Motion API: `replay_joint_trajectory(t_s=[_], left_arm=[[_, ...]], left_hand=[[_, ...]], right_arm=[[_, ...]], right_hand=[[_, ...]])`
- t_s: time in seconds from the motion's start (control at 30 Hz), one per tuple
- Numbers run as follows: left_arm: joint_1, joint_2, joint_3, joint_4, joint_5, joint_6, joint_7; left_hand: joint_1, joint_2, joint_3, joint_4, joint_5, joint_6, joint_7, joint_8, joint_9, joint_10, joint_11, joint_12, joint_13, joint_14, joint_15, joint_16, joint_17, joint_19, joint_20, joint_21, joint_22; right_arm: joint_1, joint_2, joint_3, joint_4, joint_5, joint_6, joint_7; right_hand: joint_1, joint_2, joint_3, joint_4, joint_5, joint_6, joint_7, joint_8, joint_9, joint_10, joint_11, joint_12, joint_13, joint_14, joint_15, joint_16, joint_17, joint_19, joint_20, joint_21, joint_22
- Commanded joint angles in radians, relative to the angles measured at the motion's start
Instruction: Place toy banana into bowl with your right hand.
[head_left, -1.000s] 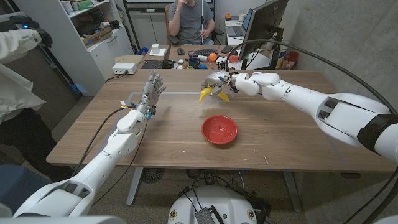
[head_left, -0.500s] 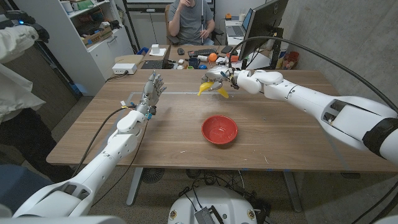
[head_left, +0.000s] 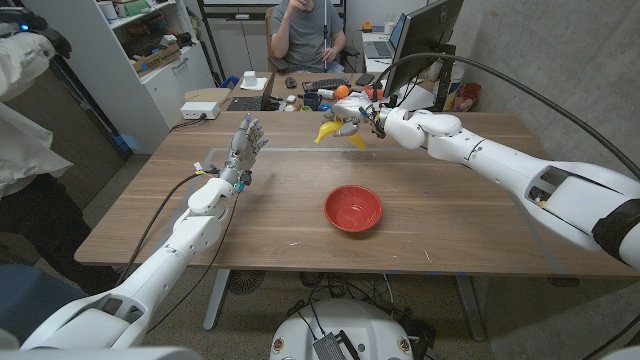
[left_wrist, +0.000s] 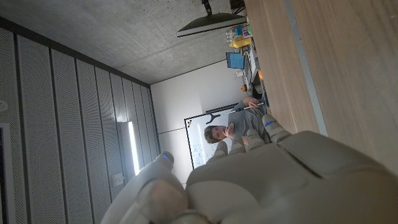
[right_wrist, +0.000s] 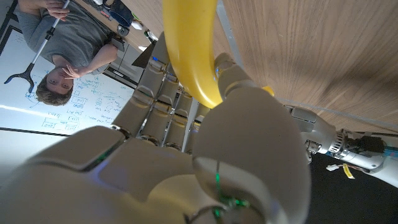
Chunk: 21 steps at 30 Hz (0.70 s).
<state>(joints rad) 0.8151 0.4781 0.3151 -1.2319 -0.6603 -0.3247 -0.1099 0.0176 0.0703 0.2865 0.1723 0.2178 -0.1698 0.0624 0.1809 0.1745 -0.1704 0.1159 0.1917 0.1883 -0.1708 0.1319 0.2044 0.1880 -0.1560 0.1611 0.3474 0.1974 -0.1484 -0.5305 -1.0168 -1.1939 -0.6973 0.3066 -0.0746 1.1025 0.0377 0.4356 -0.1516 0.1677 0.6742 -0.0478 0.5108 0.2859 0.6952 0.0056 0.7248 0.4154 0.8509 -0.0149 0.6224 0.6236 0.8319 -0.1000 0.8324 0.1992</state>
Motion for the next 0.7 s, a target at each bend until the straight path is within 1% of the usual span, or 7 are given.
replay_joint_trajectory(t_s=[0.03,0.1,0.27,0.3,0.37,0.5,0.7], left_arm=[[0.001,-0.001,-0.001,-0.001,-0.002,-0.003,-0.003],[-0.001,-0.001,0.0,0.001,-0.001,-0.003,-0.007],[-0.009,-0.003,0.002,0.01,0.001,-0.004,-0.012],[-0.012,-0.005,0.003,0.013,0.001,-0.003,-0.012],[-0.017,-0.006,0.006,0.019,0.003,-0.003,-0.016],[-0.027,-0.009,0.013,0.028,0.003,0.0,-0.027],[-0.038,-0.014,0.019,0.038,0.006,0.002,-0.035]], left_hand=[[-0.007,0.061,-0.004,0.002,0.005,-0.071,-0.003,0.004,0.003,-0.099,-0.002,0.006,0.004,-0.138,-0.002,0.001,0.005,-0.005,0.002,-0.002,0.005],[-0.007,0.061,-0.004,0.002,0.005,-0.071,-0.002,0.004,0.003,-0.099,-0.002,0.006,0.004,-0.138,-0.001,0.001,0.005,-0.005,0.002,-0.002,0.005],[-0.007,0.061,-0.005,0.001,0.005,-0.071,-0.002,0.004,0.003,-0.099,-0.001,0.006,0.004,-0.138,-0.001,0.001,0.005,-0.005,0.002,-0.003,0.005],[-0.007,0.061,-0.005,0.001,0.005,-0.07,-0.002,0.004,0.003,-0.099,-0.001,0.006,0.004,-0.137,-0.002,0.001,0.005,-0.005,0.002,-0.003,0.005],[-0.007,0.061,-0.005,0.001,0.005,-0.07,-0.002,0.004,0.003,-0.099,-0.001,0.006,0.004,-0.137,-0.002,0.001,0.005,-0.005,0.002,-0.003,0.005],[-0.007,0.061,-0.005,0.001,0.005,-0.07,-0.002,0.004,0.003,-0.099,-0.002,0.006,0.004,-0.137,-0.002,0.001,0.005,-0.005,0.002,-0.003,0.005],[-0.007,0.061,-0.006,0.001,0.005,-0.071,-0.002,0.004,0.003,-0.099,-0.002,0.006,0.004,-0.138,-0.001,0.001,0.005,-0.005,0.002,-0.004,0.005]], right_arm=[[-0.039,-0.032,0.058,-0.058,0.011,-0.02,-0.04],[-0.046,-0.038,0.063,-0.068,0.005,-0.025,-0.045],[-0.078,-0.082,0.087,-0.126,0.005,-0.036,-0.034],[-0.092,-0.103,0.096,-0.151,0.005,-0.044,-0.026],[-0.109,-0.12,0.11,-0.178,0.007,-0.058,-0.017],[-0.138,-0.14,0.136,-0.209,0.019,-0.071,-0.009],[-0.2,-0.179,0.188,-0.296,0.037,-0.119,-0.007]], right_hand=[[0.125,0.128,0.001,0.005,0.009,0.16,0.008,0.009,0.006,0.081,-0.044,0.016,0.003,0.107,-0.186,0.0,0.006,0.004,-0.019,0.006,0.001],[0.125,0.128,0.001,0.005,0.009,0.161,0.009,0.009,0.006,0.082,-0.043,0.016,0.003,0.107,-0.186,0.0,0.006,0.005,-0.018,0.008,0.0],[0.125,0.126,0.0,0.005,0.009,0.163,0.01,0.011,0.007,0.084,-0.042,0.017,0.001,0.109,-0.187,-0.002,0.007,0.004,-0.017,0.01,-0.001],[0.125,0.126,0.0,0.005,0.009,0.163,0.01,0.011,0.007,0.085,-0.041,0.017,0.001,0.11,-0.187,-0.002,0.007,0.003,-0.017,0.011,-0.001],[0.124,0.126,0.0,0.005,0.009,0.164,0.01,0.012,0.007,0.085,-0.041,0.017,0.0,0.11,-0.186,-0.003,0.007,0.004,-0.017,0.012,-0.001],[0.124,0.125,0.0,0.005,0.009,0.163,0.01,0.013,0.008,0.085,-0.041,0.016,-0.002,0.11,-0.185,-0.005,0.008,0.001,-0.015,0.013,-0.002],[0.124,0.125,-0.001,0.006,0.01,0.162,0.012,0.013,0.009,0.086,-0.041,0.015,-0.004,0.112,-0.186,-0.007,0.009,0.001,-0.015,0.016,-0.003]])
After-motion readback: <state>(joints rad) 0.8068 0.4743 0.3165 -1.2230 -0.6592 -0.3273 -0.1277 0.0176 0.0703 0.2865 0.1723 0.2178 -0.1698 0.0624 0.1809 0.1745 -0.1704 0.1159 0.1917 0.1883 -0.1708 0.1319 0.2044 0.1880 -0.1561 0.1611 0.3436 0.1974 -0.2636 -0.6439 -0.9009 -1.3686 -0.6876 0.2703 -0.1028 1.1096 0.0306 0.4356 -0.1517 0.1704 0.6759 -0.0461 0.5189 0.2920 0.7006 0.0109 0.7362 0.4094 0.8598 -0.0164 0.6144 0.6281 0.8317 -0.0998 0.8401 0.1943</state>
